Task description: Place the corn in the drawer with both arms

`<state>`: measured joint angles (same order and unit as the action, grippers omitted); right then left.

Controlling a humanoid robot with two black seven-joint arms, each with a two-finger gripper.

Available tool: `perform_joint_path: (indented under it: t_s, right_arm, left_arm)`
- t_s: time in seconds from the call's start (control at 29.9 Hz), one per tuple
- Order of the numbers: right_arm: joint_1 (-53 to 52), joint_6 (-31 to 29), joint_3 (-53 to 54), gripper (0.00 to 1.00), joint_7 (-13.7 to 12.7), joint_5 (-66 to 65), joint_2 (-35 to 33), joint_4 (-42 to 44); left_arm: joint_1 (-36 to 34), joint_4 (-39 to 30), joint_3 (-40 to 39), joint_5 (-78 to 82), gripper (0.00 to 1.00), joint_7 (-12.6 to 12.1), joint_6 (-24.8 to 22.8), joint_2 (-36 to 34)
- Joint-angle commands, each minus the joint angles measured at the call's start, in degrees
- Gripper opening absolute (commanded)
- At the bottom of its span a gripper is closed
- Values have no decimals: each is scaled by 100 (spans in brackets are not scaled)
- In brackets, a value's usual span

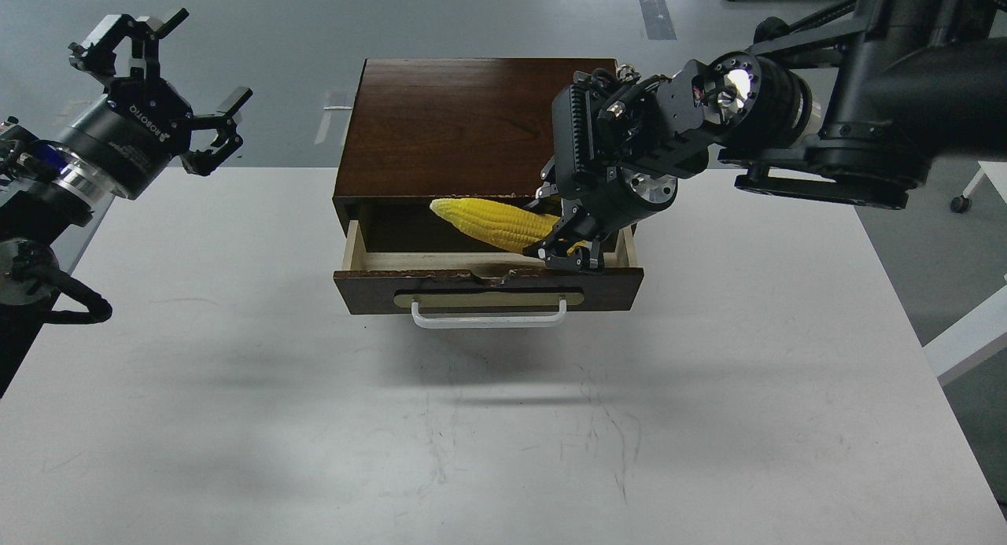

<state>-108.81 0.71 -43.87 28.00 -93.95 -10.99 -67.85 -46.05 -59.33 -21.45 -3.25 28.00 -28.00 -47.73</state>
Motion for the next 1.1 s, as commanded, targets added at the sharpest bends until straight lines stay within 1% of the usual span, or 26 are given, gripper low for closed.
perform_joint_path:
  t_s: [0.0,0.2,0.37,0.43,0.5,0.64,0.67,0.97,1.07]
  right_arm:
    - [0,0,1,49,0,0,0,0]
    - [0,0,1,50,0,9,0,0]
    - [0,0,10,54,0,9,0,0]
    - [0,0,10,60,0,9,0,0]
    - [0,0,10,63,0,9,0,0]
    - [-9,0,10,66,0,9,0,0]
    - [-9,8,10,69,0,9,0,0]
    - [-79,26,62,70,0,79,-9,0]
    - [-167,26,299,71,0,236,-79,18]
  left_arm:
    - [0,0,0,-1,98,0,0,0]
    - [0,0,0,-1,98,0,0,0]
    - [0,0,-9,-1,98,0,0,0]
    - [0,0,-9,-1,98,0,0,0]
    - [0,0,-9,-1,98,0,0,0]
    - [0,0,-9,-1,98,0,0,0]
    - [0,0,-9,-1,98,0,0,0]
    - [0,0,-9,-1,98,0,0,0]
    - [0,0,-9,-1,98,0,0,0]
